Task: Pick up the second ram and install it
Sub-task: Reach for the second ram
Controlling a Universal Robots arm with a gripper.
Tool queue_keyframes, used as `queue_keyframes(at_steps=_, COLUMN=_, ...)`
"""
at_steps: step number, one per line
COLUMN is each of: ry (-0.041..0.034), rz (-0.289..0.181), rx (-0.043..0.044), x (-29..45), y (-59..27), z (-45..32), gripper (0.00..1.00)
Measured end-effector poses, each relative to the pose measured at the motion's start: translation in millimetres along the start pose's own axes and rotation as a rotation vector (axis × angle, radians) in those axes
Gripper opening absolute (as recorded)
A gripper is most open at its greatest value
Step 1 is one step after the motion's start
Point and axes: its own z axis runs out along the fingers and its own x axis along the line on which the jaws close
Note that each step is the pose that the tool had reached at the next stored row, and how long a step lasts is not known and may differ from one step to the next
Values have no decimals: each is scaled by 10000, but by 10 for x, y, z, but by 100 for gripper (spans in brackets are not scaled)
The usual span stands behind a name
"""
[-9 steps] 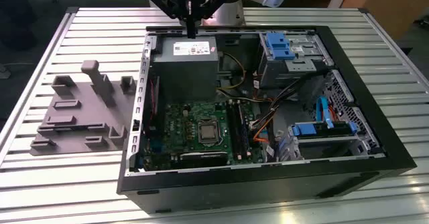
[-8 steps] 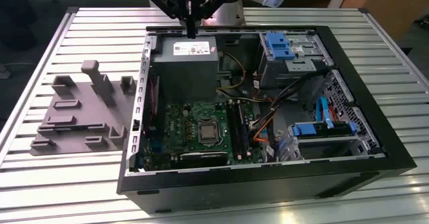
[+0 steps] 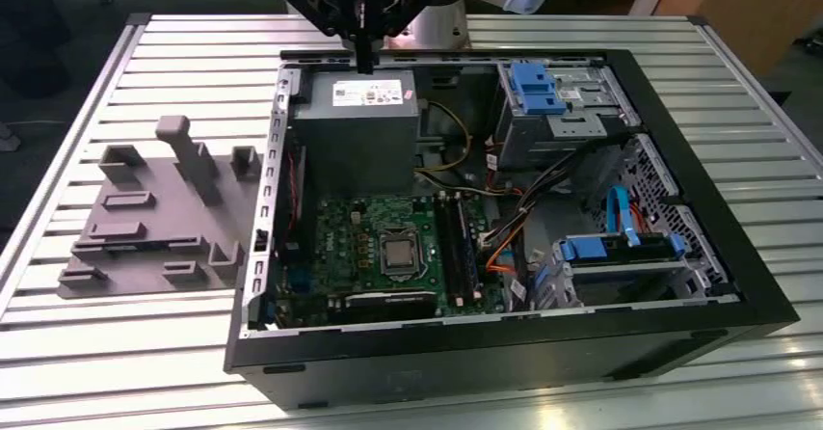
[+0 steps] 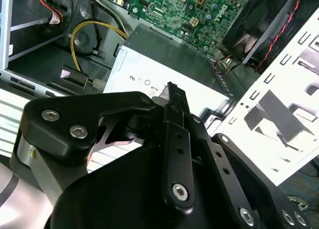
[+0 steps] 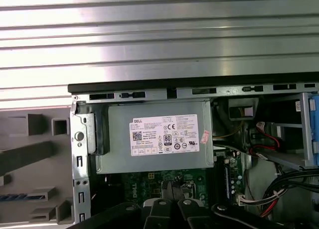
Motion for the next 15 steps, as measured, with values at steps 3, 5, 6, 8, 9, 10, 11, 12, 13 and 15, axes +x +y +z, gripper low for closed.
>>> queue_keyframes(at_steps=3, ry=0, rz=-1, rx=0, x=29, y=-2, z=-1, gripper=11)
queue_keyframes(at_steps=5, ry=-1, rz=0, rx=-1, x=50, y=-3, z=-1, gripper=11)
queue_keyframes(at_steps=6, ry=-1, rz=0, rx=0, x=54, y=-3, z=-1, gripper=11)
queue_keyframes(at_steps=8, ry=0, rz=0, rx=-1, x=63, y=-4, z=-1, gripper=11)
queue_keyframes(at_steps=9, ry=-1, rz=0, rx=-1, x=70, y=-5, z=-1, gripper=11)
queue_keyframes(at_steps=10, ry=0, rz=0, rx=-1, x=77, y=-6, z=-2, gripper=11)
queue_keyframes(at_steps=11, ry=0, rz=0, rx=0, x=83, y=-6, z=-2, gripper=11)
queue_keyframes(at_steps=12, ry=0, rz=0, rx=0, x=90, y=-7, z=-2, gripper=11)
queue_keyframes(at_steps=13, ry=0, rz=0, rx=-1, x=96, y=-7, z=-2, gripper=11)
queue_keyframes(at_steps=15, ry=0, rz=0, rx=-1, x=111, y=-8, z=-2, gripper=11)
